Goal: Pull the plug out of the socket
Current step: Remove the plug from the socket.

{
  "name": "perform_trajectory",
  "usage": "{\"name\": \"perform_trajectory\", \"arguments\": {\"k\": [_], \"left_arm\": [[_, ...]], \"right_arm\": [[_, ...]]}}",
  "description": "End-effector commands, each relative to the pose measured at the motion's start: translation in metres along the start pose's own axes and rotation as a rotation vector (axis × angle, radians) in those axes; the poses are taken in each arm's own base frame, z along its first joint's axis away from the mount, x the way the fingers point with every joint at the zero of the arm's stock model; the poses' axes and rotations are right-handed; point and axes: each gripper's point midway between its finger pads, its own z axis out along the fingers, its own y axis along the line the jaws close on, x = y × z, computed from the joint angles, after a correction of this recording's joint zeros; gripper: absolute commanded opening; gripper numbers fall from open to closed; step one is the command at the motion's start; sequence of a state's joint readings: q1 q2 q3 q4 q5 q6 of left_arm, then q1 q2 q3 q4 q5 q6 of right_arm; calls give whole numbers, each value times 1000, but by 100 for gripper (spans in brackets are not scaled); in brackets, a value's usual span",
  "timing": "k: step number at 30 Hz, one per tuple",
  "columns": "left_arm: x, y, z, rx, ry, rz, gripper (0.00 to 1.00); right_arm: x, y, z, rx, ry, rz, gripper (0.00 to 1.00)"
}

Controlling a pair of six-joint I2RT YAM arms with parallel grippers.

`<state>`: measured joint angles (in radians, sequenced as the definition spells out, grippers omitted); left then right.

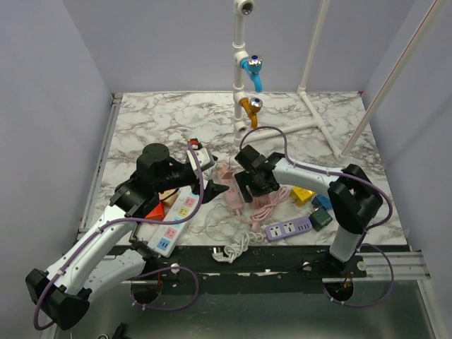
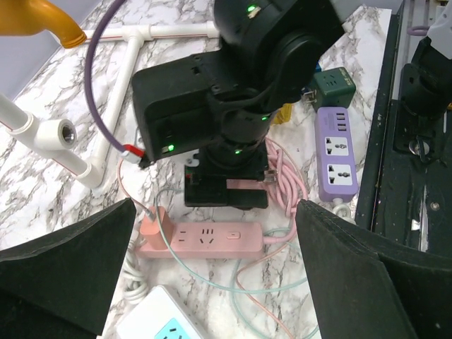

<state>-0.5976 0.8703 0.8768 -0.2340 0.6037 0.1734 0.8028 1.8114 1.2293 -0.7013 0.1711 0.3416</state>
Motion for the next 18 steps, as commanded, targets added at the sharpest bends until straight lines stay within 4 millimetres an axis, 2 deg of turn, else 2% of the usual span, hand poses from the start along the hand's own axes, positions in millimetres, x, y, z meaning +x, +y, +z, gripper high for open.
{"name": "perform_trajectory", "arguments": {"k": [1, 6, 12, 18], "left_arm": [[0, -5, -3, 25, -11, 16, 98], [-1, -5, -3, 25, -14, 19, 99], [1, -6, -4, 22, -15, 21, 98], [3, -5, -4, 20, -10, 26, 98]], "right_arm": [[-1, 3, -11, -30, -115, 82, 99], [-1, 9, -16, -64, -197, 118, 100], [-12, 19, -22, -101, -318, 121, 100], [-8, 12, -9, -51, -359, 149, 91]]}}
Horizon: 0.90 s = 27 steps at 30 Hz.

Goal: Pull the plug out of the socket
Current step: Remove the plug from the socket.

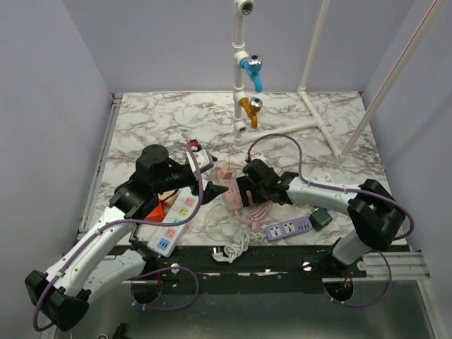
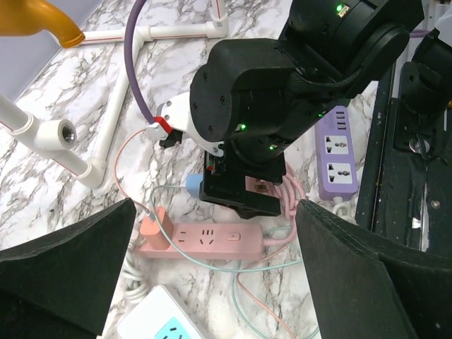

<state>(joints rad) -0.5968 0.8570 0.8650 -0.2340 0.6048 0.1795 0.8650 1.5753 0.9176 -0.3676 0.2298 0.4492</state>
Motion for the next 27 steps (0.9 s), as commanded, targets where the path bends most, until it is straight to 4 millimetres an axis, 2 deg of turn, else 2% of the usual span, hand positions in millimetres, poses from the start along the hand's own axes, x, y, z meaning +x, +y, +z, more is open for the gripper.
{"name": "perform_trajectory", "arguments": {"k": [1, 8, 11, 13, 14, 16, 20, 22, 27], "left_arm": [[1, -4, -2, 21, -8, 19, 98], [2, -7, -3, 32, -10, 17, 98], [4, -8, -3, 32, -8, 17, 98], [7, -8, -3, 30, -4, 16, 98], [9, -8, -3, 31, 0, 14, 98], [13, -9, -3, 37, 10, 23, 99], [22, -12, -4, 59, 31, 62, 99], [22, -15, -5, 81, 29, 90, 99], [11, -22, -9, 139, 8, 189, 98]], "right_arm": [[-11, -2, 8, 32, -111, 44, 91], [-11, -7, 19, 99, -171, 48, 92], [-21, -7, 13, 100, -239, 63, 86], [-28, -11, 6, 113, -283, 82, 74], [-35, -12, -2, 114, -317, 96, 67], [-49, -13, -22, 86, -386, 97, 60], [-76, 5, -70, -78, -501, 62, 58], [-79, 22, -88, -193, -507, 20, 59], [-70, 54, -116, -402, -448, -21, 58]]}}
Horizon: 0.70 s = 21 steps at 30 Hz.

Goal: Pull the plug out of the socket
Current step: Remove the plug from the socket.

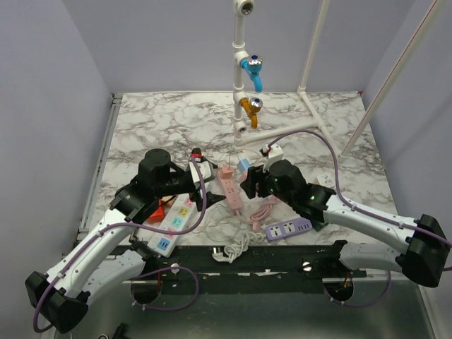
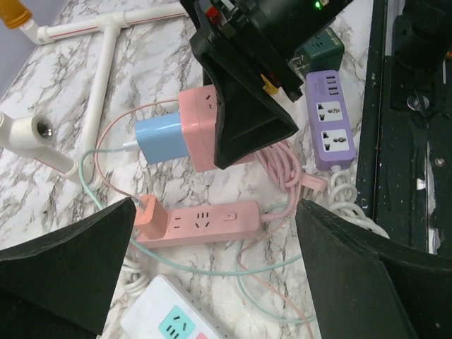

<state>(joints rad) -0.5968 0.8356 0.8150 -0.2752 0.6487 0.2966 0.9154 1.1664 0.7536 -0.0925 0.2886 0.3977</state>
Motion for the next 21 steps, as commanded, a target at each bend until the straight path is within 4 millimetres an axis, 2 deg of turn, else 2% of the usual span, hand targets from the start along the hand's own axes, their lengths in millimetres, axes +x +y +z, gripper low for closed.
{"name": "perform_trajectory", "arguments": {"k": [1, 7, 11, 14, 17, 21], "left_arm": [[-17, -13, -8, 89, -43, 151, 98], [-31, -23, -20, 160, -56, 383, 99], [-42, -44, -29, 237, -94, 595, 99], [-47, -58, -33, 292, -101, 705, 98], [-46, -69, -34, 353, -83, 698, 99], [-45, -64, -28, 327, -68, 670, 99]], "right_arm": [[-6, 46, -22, -256, 37, -15, 57], [-18, 87, -68, -540, 58, -71, 57], [-30, 102, -87, -654, 39, -159, 62], [-46, 105, -95, -682, -43, -251, 60], [-55, 101, -95, -666, -89, -354, 56], [-47, 100, -89, -642, -60, -515, 55]]}}
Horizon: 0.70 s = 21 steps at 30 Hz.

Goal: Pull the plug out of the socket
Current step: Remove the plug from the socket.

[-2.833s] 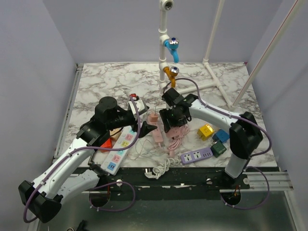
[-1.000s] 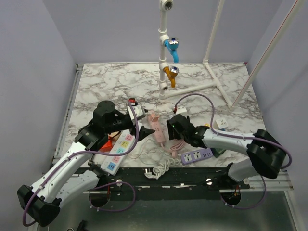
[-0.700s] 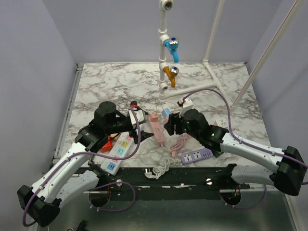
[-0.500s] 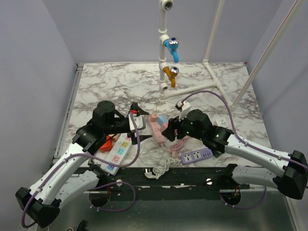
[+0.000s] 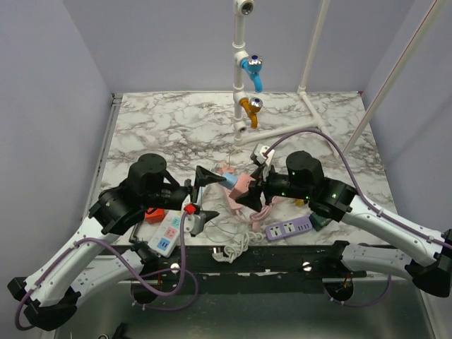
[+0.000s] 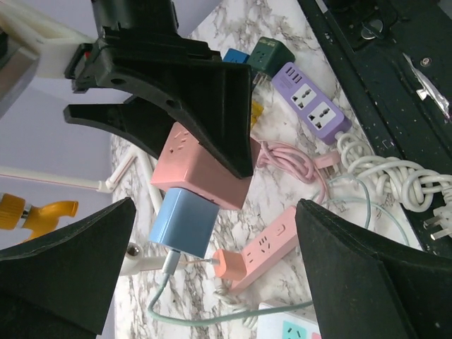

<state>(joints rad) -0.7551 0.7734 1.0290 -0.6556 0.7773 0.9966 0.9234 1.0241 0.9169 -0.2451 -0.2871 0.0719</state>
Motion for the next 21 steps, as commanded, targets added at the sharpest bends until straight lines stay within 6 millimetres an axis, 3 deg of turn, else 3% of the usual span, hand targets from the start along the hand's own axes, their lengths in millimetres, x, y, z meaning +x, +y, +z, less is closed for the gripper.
{"name": "perform_trajectory", "arguments": {"k": [1, 6, 9, 17, 21], "left_arm": [[7, -3, 5, 21, 18, 7, 98], [15, 24, 5, -81, 71, 5, 98], [13, 29, 5, -90, 76, -39, 99], [19, -22, 11, 154, 82, -212, 98], [21, -33, 11, 184, 75, -230, 99]], "right_arm": [[-11, 8, -1, -35, 18, -229, 55], [-7, 9, 5, 21, 36, -363, 52], [-4, 10, 10, 72, 61, -446, 51], [-19, 11, 9, 178, 36, -562, 43], [-31, 14, 3, 190, -7, -568, 41]]}}
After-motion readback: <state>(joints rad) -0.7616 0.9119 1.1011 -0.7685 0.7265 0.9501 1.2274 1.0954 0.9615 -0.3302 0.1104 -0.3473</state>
